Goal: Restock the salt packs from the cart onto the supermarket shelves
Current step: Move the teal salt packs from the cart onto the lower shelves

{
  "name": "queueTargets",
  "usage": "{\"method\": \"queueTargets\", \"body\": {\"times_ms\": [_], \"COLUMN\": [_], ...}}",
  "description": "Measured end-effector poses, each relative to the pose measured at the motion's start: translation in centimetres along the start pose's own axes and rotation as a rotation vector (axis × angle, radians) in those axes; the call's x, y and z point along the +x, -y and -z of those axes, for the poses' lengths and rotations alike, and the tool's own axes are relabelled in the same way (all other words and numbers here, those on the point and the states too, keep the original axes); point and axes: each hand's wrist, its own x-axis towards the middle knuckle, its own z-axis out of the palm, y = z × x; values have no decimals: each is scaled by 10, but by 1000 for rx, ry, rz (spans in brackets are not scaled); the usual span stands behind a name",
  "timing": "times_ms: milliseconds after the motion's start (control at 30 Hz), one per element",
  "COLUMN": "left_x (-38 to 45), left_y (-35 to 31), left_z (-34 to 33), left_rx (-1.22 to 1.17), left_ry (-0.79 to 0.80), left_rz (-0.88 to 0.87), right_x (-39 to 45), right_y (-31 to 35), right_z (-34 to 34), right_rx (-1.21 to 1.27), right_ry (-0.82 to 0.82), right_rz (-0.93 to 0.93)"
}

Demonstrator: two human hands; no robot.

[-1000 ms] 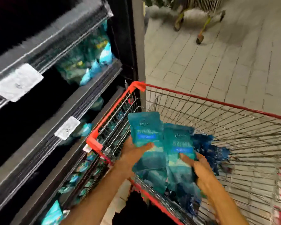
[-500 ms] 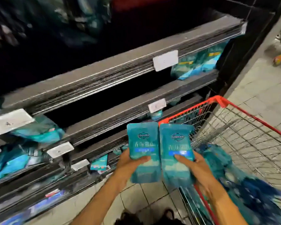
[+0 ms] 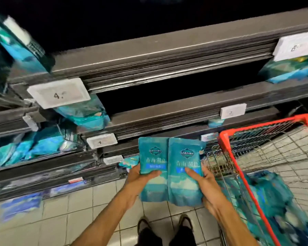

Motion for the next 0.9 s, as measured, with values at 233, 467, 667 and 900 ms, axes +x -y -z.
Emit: {"method": "queueTargets", "body": {"times_ms": [233, 467, 667, 900], "left_x": [37, 84, 130, 159], "left_y": [16, 7, -8, -7], "left_z": [9, 55, 101, 137], "left_rx": [-102, -204, -277, -202], "left_ry": [-38, -179, -365, -429], "left_rz": [-13, -119, -202, -270], "right_x": [53, 113, 164, 211], "right_y": [0, 14, 20, 9], "right_z": [-2, -46, -94, -129], "right_rx": [-39, -146, -188, -303], "right_ry": [109, 234, 179, 152], "right_rz": [-24, 48, 102, 203]}}
